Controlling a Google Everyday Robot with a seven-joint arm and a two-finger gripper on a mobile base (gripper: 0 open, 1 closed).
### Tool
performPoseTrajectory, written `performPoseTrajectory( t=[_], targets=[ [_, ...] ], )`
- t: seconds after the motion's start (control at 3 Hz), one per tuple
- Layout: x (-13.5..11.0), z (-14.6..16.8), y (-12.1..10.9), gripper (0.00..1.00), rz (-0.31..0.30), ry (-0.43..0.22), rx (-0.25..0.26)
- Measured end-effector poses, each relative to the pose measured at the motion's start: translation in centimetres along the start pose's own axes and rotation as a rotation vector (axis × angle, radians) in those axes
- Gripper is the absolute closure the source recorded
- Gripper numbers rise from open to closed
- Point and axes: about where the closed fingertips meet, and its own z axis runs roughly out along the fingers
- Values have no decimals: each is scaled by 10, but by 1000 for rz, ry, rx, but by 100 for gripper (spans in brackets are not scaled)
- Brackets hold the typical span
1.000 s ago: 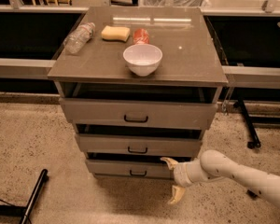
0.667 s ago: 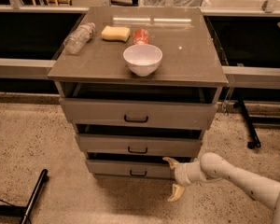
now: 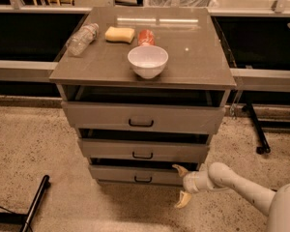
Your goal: Open bottom drawer
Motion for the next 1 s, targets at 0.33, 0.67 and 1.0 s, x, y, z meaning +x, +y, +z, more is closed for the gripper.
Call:
performPoseTrajectory(
  t=[0.33, 0.67, 1.0],
  targets=[
    [19, 4, -4, 0, 42, 1, 22],
    [56, -9, -17, 0, 102, 15, 76],
    [73, -10, -28, 0, 122, 45, 77]
  ],
)
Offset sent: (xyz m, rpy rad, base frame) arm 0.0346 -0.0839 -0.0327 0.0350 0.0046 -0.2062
